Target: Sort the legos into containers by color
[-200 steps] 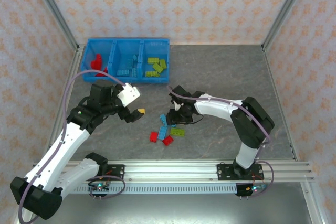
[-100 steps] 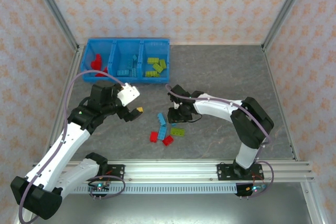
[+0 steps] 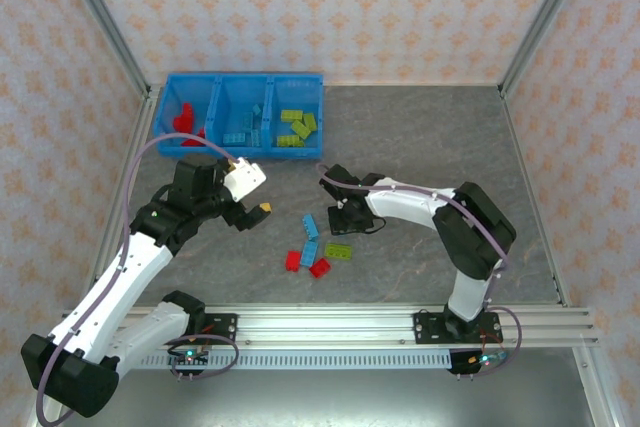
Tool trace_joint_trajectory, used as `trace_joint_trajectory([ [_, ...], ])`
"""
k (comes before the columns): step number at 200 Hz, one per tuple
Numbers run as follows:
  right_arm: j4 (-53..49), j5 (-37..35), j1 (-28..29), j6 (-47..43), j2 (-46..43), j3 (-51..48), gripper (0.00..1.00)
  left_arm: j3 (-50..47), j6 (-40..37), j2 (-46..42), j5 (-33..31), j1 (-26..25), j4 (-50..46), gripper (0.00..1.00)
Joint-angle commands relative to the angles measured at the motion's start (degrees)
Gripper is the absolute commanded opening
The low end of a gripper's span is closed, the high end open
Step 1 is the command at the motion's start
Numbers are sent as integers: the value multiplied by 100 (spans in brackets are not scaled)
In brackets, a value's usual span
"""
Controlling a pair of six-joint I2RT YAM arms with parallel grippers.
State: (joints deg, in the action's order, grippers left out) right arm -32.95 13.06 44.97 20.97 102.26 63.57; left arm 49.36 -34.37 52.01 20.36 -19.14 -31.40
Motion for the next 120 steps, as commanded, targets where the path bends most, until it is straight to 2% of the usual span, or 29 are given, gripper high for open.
trace_joint_trajectory([
  [1,25,-122,12,24,-91,200,26,-56,16,-49,-117,-41,185,100],
  [13,-8,-165,12,-18,-229,288,18,-58,18,-43,-123,-39,187,100],
  [20,-42,-232,12,-23,-321,350,16,-46,18,-42,-148,-43,187,100],
  [45,55,-337,12,-147,-682,668,15,-31,244,-75,-433,-40,313,100],
  [76,1216,-218,12,-548,-809,1237,15,-233,760,-413,-792,-29,968,100],
  [92,1983,-90,12,-719,-555,1627,15,-355,1066,-519,-1449,-20,1290,100],
  [120,2914,-247,-10,-922,331,2560,15,-287,1747,-341,-3642,-12,1592,100],
])
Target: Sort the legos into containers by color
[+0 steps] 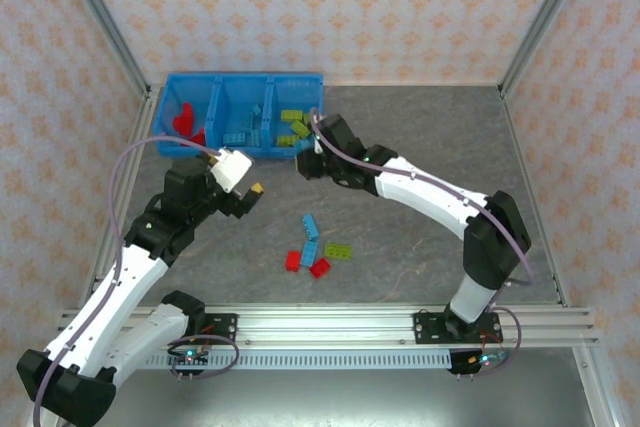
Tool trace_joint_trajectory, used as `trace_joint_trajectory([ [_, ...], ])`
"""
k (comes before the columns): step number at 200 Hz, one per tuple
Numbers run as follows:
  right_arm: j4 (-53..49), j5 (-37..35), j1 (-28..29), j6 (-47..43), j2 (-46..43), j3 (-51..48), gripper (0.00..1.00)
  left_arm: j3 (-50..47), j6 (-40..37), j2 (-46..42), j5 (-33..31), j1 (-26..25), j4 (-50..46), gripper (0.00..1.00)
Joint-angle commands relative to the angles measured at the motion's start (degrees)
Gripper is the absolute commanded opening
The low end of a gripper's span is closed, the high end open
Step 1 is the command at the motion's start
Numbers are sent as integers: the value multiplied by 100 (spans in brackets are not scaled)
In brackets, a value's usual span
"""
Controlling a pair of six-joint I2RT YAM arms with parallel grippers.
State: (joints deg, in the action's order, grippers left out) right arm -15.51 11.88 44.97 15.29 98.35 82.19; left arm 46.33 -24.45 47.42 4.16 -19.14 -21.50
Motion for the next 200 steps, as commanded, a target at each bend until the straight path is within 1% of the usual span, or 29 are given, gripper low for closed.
trace_joint_trajectory([
  [1,1184,-131,-12,-366,770,757,15,26,773,127,-2103,-7,602,100],
  [11,1147,-96,-31,-444,1232,1303,15,100,965,187,-2617,42,602,100],
  [25,914,-45,-41,-605,1974,2250,15,94,1140,199,-2943,143,661,100],
  [42,534,-82,-71,-753,2817,3382,15,62,1267,164,-3019,266,729,100],
  [71,-315,-251,-161,-915,4360,5649,17,66,1277,180,-2804,360,720,100],
  [85,-557,-84,-216,-940,4997,6575,26,76,1243,200,-2732,364,707,100],
  [101,-688,32,-252,-982,5454,7247,47,62,1222,223,-2742,363,717,100],
  [108,-661,67,-252,-1022,5506,7338,54,61,1219,246,-2753,358,712,100],
  [115,-607,122,-252,-1077,5472,7330,56,72,1206,265,-2763,367,708,100],
  [131,-610,194,-252,-1144,5285,7305,57,70,1197,311,-2763,375,725,100],
  [153,-823,193,-252,-1170,4806,7161,57,79,1248,403,-2754,409,726,100],
  [172,-1311,193,-252,-1224,4235,6954,59,104,1342,502,-2763,462,724,100],
  [187,-1922,224,-261,-1284,3711,6682,62,144,1486,590,-2821,517,692,100],
  [200,-2347,253,-269,-1359,3158,6188,63,239,1741,688,-2906,596,609,100],
])
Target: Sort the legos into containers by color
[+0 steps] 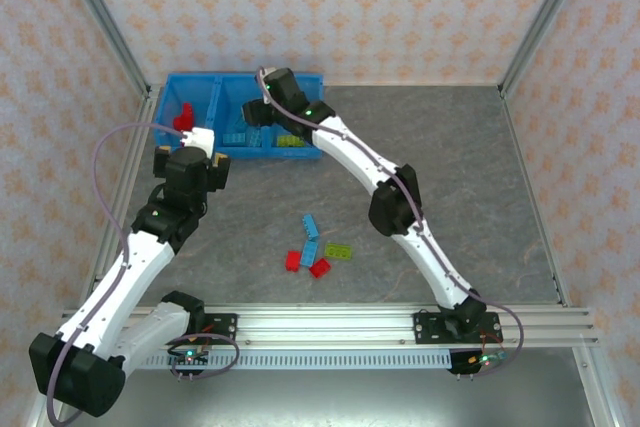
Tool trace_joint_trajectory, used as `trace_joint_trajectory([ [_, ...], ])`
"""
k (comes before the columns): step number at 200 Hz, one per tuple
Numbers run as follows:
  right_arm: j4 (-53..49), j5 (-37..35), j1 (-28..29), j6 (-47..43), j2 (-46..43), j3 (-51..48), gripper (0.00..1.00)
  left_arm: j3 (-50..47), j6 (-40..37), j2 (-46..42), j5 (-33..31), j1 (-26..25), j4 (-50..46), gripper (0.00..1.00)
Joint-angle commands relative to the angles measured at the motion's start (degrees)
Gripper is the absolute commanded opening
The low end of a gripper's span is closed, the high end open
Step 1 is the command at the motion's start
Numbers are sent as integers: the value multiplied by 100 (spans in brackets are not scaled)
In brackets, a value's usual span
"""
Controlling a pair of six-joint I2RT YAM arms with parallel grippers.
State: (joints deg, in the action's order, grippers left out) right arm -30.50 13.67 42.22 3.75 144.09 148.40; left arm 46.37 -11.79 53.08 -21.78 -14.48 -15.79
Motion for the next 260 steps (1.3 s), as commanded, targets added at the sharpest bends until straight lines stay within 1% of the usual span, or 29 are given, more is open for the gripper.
trace_joint_trajectory([
  [1,-867,74,6,-206,-1466,-477,64,242,493,127,-315,139,31,100],
  [14,-928,70,-3,-242,-2278,-1647,65,395,795,272,-307,236,-149,100],
  [29,-564,116,-19,-269,-3332,-3146,68,607,1181,508,-189,336,-410,99],
  [41,-152,104,-41,-224,-4183,-4408,72,825,1473,709,61,349,-722,95],
  [51,106,91,-63,-171,-4844,-5374,75,1129,1889,888,387,347,-1157,93],
  [57,168,83,-64,-161,-5170,-5788,77,1291,2238,998,605,334,-1394,92],
  [70,185,-12,-69,-75,-5890,-6694,81,1534,3070,1213,1164,317,-1794,87],
  [84,185,-149,-85,204,-6498,-7402,85,1563,3968,1425,1589,216,-2071,81],
  [91,214,-175,-83,395,-6731,-7763,86,1506,4343,1516,1778,98,-2101,79],
  [100,282,-214,-116,691,-6959,-8127,92,1411,4778,1631,1900,-122,-2077,78],
  [111,372,-229,-183,1007,-7115,-8418,96,1287,5231,1804,2011,-466,-1965,78],
  [128,429,-278,-332,1324,-7158,-8553,98,1206,5793,2180,2090,-1109,-1749,77],
  [139,470,-332,-407,1421,-7132,-8556,99,1244,6034,2505,2087,-1495,-1623,77],
  [159,542,-381,-506,1479,-7058,-8521,100,1321,6382,3076,1818,-2185,-1392,77],
  [175,516,-373,-584,1511,-6998,-8486,100,1385,6601,3486,1818,-2539,-1254,77],
  [198,466,-176,-794,1656,-6948,-8515,100,1428,6917,3954,1875,-2805,-1221,77],
  [216,457,-9,-969,1754,-6949,-8593,100,1385,7018,4233,2174,-2875,-1035,76],
  [237,414,42,-1066,1809,-6952,-8631,100,1317,7162,4505,2473,-2893,-919,70],
  [260,315,32,-1074,1767,-6964,-8642,100,1219,7208,4650,2486,-2893,-883,60],
])
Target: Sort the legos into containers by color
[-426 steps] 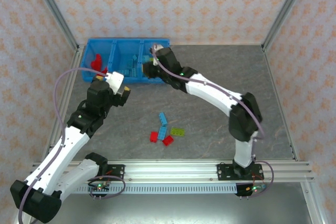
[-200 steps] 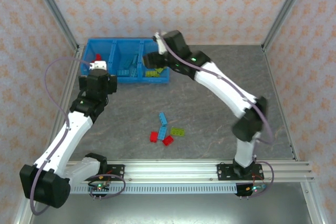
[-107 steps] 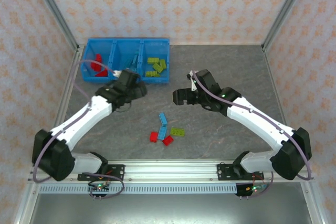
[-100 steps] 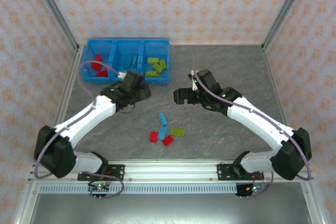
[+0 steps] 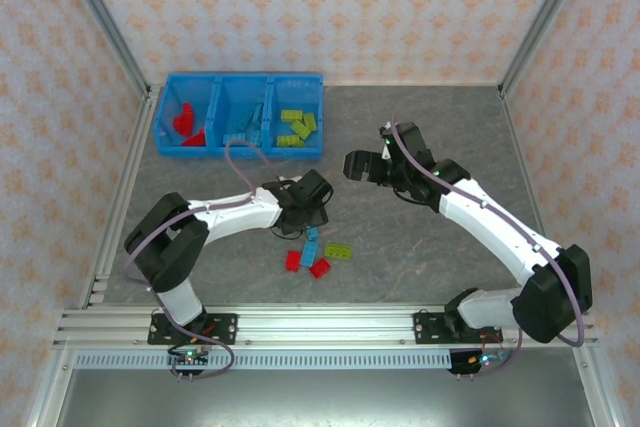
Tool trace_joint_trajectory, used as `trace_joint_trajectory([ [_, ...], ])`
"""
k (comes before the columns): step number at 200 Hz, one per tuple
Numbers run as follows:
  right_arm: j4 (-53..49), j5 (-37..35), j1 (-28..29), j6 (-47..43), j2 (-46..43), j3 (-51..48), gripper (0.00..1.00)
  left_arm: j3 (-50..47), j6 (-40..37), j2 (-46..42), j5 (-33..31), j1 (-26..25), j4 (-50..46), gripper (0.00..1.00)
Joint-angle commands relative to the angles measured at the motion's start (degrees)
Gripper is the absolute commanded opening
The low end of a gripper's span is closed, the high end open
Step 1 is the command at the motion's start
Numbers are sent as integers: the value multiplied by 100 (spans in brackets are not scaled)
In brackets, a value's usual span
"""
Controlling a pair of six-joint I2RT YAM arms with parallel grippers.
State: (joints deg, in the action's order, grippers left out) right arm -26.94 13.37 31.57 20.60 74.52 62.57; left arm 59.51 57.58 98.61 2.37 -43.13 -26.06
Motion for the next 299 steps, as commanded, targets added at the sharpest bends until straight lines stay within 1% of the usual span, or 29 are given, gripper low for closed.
trace_joint_trajectory([
  [1,-45,62,-10,74,-3,-55,100,-96,267,102,66,-28,145,60],
  [14,-114,61,-10,67,1,-69,100,-121,263,105,-1,-22,115,52],
  [33,-221,178,-9,64,10,-120,100,-124,228,90,-107,-28,51,43],
  [65,-357,745,-6,-80,31,-144,97,-106,147,5,-290,-19,-154,27],
  [89,-479,1217,-11,-211,71,-139,94,-119,16,-260,-485,107,-258,20],
  [114,-381,1517,-6,-87,141,-81,92,-17,-353,-612,-679,546,-396,16],
  [146,-181,1561,-9,89,149,-68,92,559,-1140,-1063,-982,1589,-694,16],
  [164,-171,1538,-11,123,149,-78,92,1144,-1695,-1038,-1142,2230,-725,16],
  [181,-156,1544,-10,159,115,-101,92,1801,-2334,-672,-1369,2764,-658,16],
  [199,-146,1536,-4,199,36,-122,92,2652,-3089,52,-1753,3156,-646,16],
  [210,-153,1516,-5,213,-21,-131,92,3302,-3279,576,-1673,3380,-777,16],
  [232,-275,1422,-8,175,-154,-122,92,4483,-3389,1640,-1283,3657,-1015,17],
  [256,-389,1270,-11,163,-347,-187,92,5499,-3548,2377,-1313,3747,-1313,20],
  [264,-384,1220,-10,177,-425,-231,92,5783,-3613,2546,-1253,3750,-1418,24],
  [277,-352,1169,-11,216,-501,-325,92,6057,-3669,2654,-1101,3743,-1526,38],
  [285,-334,1146,-10,236,-520,-354,92,6082,-3659,2602,-1031,3743,-1525,44],
  [299,-321,1123,-10,263,-487,-368,92,5911,-3604,2379,-919,3745,-1476,49],
])
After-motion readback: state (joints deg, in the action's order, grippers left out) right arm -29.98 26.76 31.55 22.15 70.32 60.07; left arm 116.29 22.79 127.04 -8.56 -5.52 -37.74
